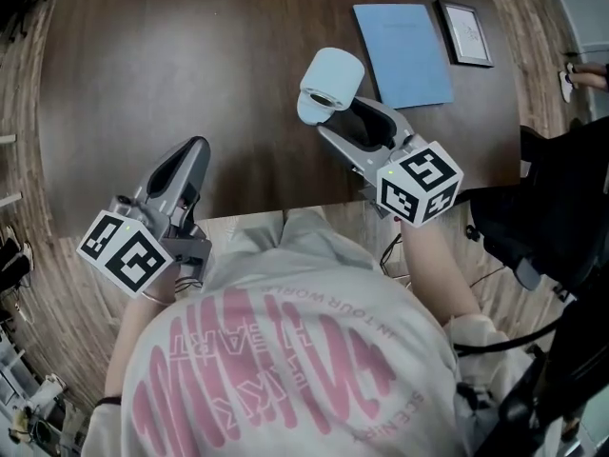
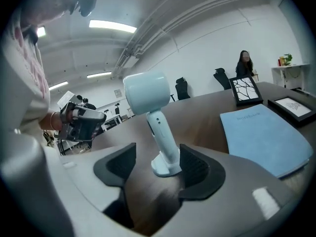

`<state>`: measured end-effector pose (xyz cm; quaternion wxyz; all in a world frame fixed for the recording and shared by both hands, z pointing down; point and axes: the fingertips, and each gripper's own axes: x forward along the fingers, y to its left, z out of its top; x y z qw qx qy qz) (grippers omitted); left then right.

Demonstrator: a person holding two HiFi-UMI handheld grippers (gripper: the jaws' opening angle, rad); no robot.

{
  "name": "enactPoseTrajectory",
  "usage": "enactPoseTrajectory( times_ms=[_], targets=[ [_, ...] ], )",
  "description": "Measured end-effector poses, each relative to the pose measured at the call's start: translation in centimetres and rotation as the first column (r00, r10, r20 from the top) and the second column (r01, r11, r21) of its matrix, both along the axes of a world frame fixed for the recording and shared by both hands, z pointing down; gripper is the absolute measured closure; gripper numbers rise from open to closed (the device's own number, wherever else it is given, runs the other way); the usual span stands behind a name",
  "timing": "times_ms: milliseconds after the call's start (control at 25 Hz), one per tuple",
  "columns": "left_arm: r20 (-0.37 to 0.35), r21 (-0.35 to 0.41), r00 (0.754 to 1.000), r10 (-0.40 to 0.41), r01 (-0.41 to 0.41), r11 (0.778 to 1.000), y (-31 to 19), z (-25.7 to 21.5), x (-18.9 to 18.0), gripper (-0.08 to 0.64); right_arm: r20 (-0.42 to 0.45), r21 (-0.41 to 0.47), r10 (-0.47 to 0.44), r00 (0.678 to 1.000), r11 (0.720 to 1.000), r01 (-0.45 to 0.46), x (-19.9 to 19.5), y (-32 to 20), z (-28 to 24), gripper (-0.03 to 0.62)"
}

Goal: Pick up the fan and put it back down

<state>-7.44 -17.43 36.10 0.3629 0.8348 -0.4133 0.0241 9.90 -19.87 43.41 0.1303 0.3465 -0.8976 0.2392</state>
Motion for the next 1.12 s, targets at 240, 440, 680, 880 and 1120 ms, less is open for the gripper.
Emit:
enactPoseTrajectory(
  times_ms=[240, 440, 680, 880, 1120],
  targets=[
    [0.023, -0.027, 0.997, -0.073, 0.073, 0.997, 0.8, 0.6, -0.8, 0.54, -0.045, 0.111, -0.079, 0.996, 0.99, 0.084, -1.5, -1.4, 0.0, 0.337],
    [0.002, -0.036, 0.99, -0.138, 0.138, 0.99, 2.0, 0.1, -2.1, 0.54, -0.065, 0.138, -0.115, 0.991, 0.983, 0.123, -2.9, -2.3, 0.3, 0.336],
    [0.006, -0.033, 0.98, -0.201, 0.201, 0.979, 2.9, -0.3, -3.9, 0.54, -0.056, 0.169, -0.112, 0.992, 0.978, 0.119, -3.4, -3.8, -0.2, 0.399],
    [-0.01, -0.042, 0.968, -0.251, 0.251, 0.967, 3.4, 0.0, -5.0, 0.54, -0.045, 0.168, -0.123, 0.991, 0.977, 0.129, -3.9, -4.3, 0.0, 0.416],
    [-0.011, -0.043, 0.964, -0.264, 0.264, 0.964, 4.1, 0.1, -5.1, 0.54, -0.044, 0.193, -0.132, 0.99, 0.971, 0.138, -3.9, -4.5, -0.2, 0.428]
  ],
)
